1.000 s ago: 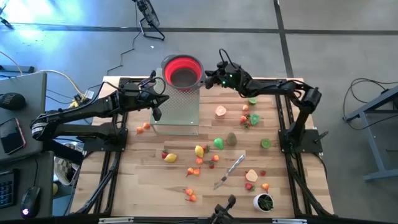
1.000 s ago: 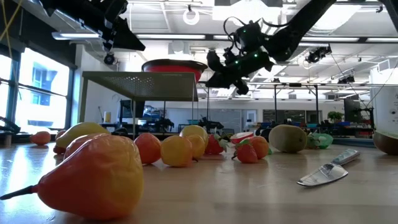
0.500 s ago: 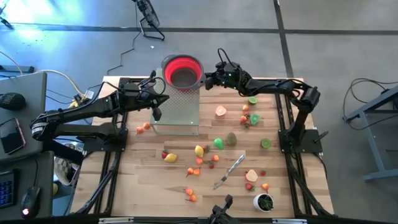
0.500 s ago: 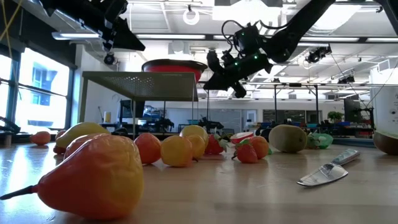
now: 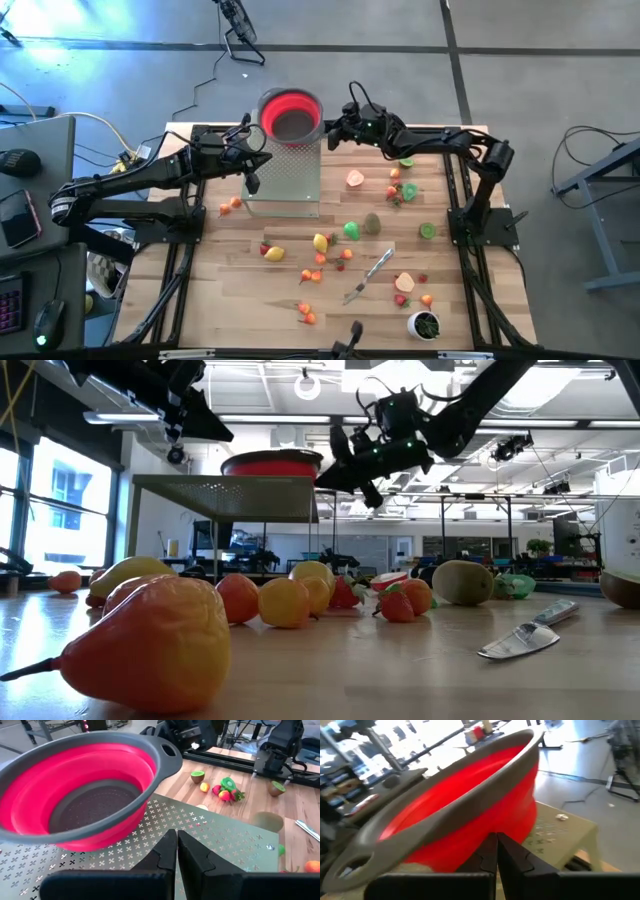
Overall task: Pick & Place Fruit
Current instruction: Put the red strainer on the shelf
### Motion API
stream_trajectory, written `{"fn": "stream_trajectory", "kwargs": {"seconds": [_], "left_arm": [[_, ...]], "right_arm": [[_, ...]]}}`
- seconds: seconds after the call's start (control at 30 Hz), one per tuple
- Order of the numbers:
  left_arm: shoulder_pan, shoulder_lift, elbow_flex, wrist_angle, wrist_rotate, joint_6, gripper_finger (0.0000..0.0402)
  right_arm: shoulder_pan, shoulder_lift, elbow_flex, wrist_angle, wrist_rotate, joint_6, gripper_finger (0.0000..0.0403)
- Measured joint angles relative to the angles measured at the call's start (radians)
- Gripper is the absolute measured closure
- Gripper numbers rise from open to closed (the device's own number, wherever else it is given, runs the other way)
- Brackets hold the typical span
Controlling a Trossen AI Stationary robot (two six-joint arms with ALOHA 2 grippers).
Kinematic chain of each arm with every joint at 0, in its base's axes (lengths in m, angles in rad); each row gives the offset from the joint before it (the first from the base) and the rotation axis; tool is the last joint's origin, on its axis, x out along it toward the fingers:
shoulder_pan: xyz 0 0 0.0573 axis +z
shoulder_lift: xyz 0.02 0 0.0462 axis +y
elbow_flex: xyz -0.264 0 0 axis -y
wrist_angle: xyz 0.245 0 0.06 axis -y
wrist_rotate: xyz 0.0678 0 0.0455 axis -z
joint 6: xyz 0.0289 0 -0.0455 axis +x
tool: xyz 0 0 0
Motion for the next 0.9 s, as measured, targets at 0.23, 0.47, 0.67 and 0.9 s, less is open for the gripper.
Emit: {"fn": "stream_trajectory", "kwargs": {"seconds": [0.23, 0.47, 0.67, 0.9], "left_arm": [[0.0, 0.0, 0.0, 0.0, 0.001, 0.0, 0.0391], [0.0, 0.0, 0.0, 0.003, 0.002, 0.0, 0.0391], [0.0, 0.0, 0.0, 0.001, 0.002, 0.0, 0.0391], [0.0, 0.0, 0.0, -0.008, 0.001, -0.002, 0.0391]], "right_arm": [[0.022, 0.009, 0.0, 0.003, -0.008, -0.004, 0.0401], [0.052, 0.039, 0.002, 0.04, -0.039, 0.001, 0.0401], [0.054, 0.046, 0.038, 0.013, -0.024, -0.009, 0.0401], [0.028, 0.041, 0.042, -0.08, -0.027, -0.009, 0.0401]]}}
